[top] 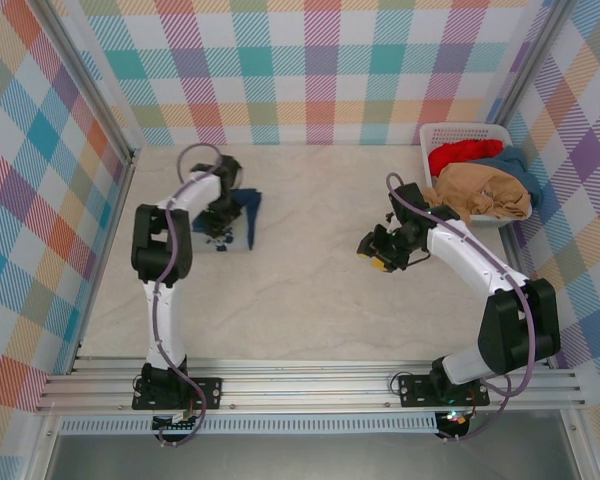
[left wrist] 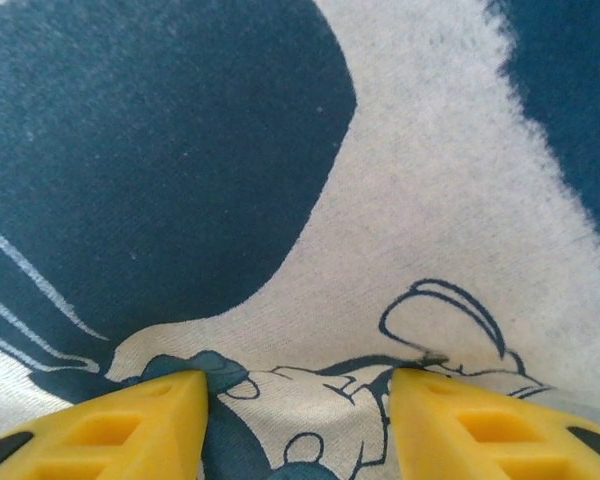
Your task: Fold and stack the t-shirts
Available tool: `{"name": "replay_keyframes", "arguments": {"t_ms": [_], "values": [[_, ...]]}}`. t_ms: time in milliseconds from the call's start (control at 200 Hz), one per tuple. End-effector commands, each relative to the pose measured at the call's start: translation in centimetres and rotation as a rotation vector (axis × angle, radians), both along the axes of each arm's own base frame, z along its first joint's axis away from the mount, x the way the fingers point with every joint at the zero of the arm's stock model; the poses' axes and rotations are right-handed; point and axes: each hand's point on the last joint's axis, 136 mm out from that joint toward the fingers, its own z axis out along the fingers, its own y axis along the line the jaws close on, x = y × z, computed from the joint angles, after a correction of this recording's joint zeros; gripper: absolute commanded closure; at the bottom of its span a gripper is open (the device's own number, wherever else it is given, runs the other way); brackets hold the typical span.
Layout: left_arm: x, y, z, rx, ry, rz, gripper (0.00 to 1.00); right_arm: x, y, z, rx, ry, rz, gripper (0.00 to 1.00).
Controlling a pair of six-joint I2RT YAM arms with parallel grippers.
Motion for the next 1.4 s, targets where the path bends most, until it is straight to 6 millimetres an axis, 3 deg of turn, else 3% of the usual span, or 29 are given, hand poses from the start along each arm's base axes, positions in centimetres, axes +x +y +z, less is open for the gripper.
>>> {"name": "replay_keyframes", "arguments": {"t_ms": [0,85,220,360,500,805,1035,1300,1395], "values": [[2.6,2.9,-1.0,-0.013,0.043,-0.145,0.52,-0.5,-0.1,0.5,0.028,0.001,-0.014,0.59],[4.8,5.8,-0.9,0.024,0.073,-0.198,0.52,-0.8,-0.3,0.6,0.029,0.001,-0.018,0.59],[7.2,10.5,-1.6,0.016,0.039,-0.140,0.52,-1.8,-1.1,0.8,0.016,0.010,-0.028,0.59],[10.1,13.8,-1.4,0.016,-0.073,-0.115,0.51,-3.2,-1.8,0.6,0.008,0.024,-0.045,0.58],[11.9,15.2,-2.1,-0.023,-0.153,-0.065,0.49,-4.4,-2.1,-0.1,0.013,0.051,-0.059,0.58],[17.6,14.6,-2.5,-0.153,-0.387,0.010,0.50,-4.1,-1.7,-0.8,0.021,0.090,-0.048,0.58],[14.6,15.4,-3.4,-0.100,-0.257,0.021,0.54,-3.4,-1.5,-0.6,0.021,0.091,-0.051,0.58],[9.6,19.4,-3.2,-0.047,-0.170,0.108,0.56,-2.7,-1.2,0.2,0.032,0.062,-0.054,0.58],[9.0,19.5,-3.2,-0.052,-0.160,0.069,0.56,-2.8,-1.3,0.3,0.031,0.058,-0.057,0.58]]}}
